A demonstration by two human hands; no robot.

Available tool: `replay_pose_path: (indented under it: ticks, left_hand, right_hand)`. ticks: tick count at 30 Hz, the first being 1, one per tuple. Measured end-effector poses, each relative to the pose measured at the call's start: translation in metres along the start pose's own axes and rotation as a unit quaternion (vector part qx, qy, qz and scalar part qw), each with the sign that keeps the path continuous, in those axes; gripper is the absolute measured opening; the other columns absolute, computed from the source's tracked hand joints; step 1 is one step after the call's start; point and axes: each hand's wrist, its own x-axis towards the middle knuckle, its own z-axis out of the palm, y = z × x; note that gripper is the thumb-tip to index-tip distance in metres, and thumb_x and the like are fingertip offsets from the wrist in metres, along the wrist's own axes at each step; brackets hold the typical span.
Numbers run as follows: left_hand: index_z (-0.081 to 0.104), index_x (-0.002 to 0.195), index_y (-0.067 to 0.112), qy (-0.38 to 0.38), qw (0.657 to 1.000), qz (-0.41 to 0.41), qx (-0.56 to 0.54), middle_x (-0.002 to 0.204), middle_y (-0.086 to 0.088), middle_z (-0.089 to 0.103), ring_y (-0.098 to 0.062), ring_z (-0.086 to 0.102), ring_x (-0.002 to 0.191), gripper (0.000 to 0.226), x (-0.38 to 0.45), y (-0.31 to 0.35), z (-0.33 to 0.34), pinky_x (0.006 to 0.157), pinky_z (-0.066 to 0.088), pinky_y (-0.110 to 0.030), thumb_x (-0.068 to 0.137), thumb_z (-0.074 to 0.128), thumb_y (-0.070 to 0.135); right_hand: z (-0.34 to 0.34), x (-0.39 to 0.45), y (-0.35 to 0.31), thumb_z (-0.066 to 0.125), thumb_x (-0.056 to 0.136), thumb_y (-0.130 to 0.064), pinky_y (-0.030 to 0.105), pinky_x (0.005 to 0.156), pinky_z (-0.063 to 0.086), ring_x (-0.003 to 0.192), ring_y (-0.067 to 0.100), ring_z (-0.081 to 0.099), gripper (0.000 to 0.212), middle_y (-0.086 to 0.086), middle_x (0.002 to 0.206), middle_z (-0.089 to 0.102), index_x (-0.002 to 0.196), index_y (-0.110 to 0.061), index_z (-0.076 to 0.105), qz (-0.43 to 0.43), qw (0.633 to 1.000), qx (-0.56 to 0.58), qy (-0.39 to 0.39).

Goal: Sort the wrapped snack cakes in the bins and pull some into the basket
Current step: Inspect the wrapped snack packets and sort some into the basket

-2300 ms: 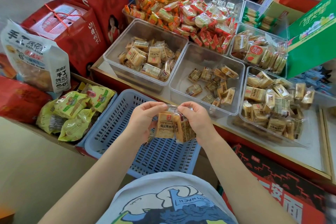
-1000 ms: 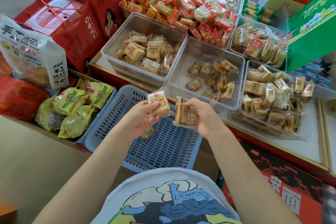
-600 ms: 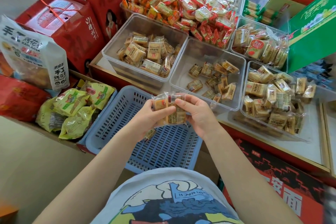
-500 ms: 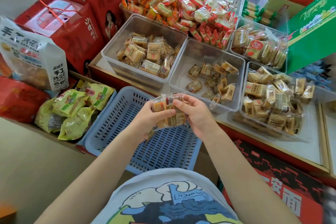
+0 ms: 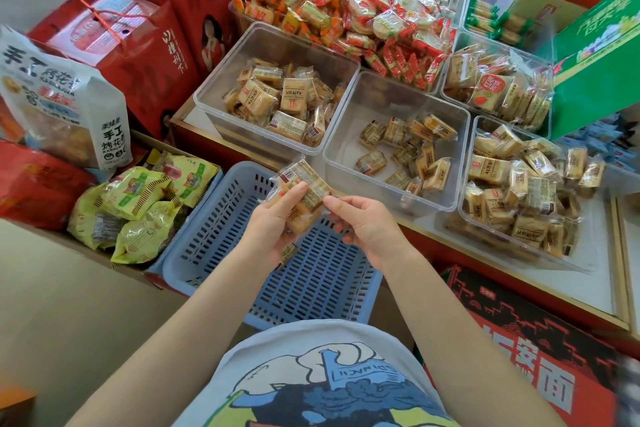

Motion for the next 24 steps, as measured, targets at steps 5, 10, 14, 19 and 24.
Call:
replay_pose_path:
  ticks: [5,10,14,19,24]
  left_hand:
    - [0.069,0.123,0.007,0.002,1.000,0.012,0.016,0.105,-0.008,0.079,-0.015,0.077,0.084,0.039,0.001,-0.001,0.001,0.061,0.057,-0.022,0.091,0.075,0.029]
    - [0.070,0.122,0.008,0.009,1.000,0.005,0.002,0.106,-0.009,0.079,-0.018,0.077,0.089,0.040,0.003,-0.002,0.001,0.069,0.059,-0.025,0.091,0.074,0.033]
    - [0.071,0.115,0.009,0.017,1.000,-0.013,-0.017,0.105,-0.011,0.079,-0.018,0.077,0.087,0.033,0.006,-0.002,0.003,0.069,0.060,-0.027,0.093,0.072,0.033]
    - [0.070,0.118,-0.001,0.033,0.997,0.071,0.029,0.104,-0.014,0.078,-0.017,0.075,0.085,0.043,0.010,-0.006,0.003,0.066,0.058,-0.027,0.088,0.079,0.030]
    - [0.059,0.129,0.000,0.075,0.992,0.103,0.020,0.116,-0.017,0.073,-0.026,0.075,0.099,0.098,0.013,-0.012,0.008,0.075,0.059,-0.030,0.054,0.095,0.051]
  right_hand:
    - [-0.002,-0.001,0.002,0.076,0.091,-0.021,0.021,0.050,0.035,0.060,0.010,0.049,0.014,-0.001,0.076,0.063,0.097,-0.008,0.073,0.014,1.000,-0.009,-0.013]
    - [-0.002,-0.001,0.004,0.072,0.094,-0.013,0.020,0.055,0.041,0.059,0.009,0.049,0.004,-0.002,0.073,0.061,0.096,-0.010,0.074,-0.025,1.000,0.004,-0.007]
    - [0.003,0.000,0.007,0.070,0.095,-0.011,0.020,0.054,0.039,0.055,0.008,0.046,0.010,-0.005,0.065,0.058,0.102,-0.003,0.072,-0.060,0.998,0.028,0.023]
    - [0.006,0.001,0.008,0.073,0.094,-0.024,0.020,0.051,0.042,0.055,0.008,0.051,0.018,-0.001,0.070,0.062,0.101,-0.007,0.072,-0.012,0.997,0.061,0.040]
    - [0.013,-0.003,0.010,0.076,0.090,-0.029,0.022,0.055,0.042,0.056,0.008,0.054,0.026,-0.002,0.072,0.065,0.105,-0.007,0.072,0.003,0.999,0.046,-0.008]
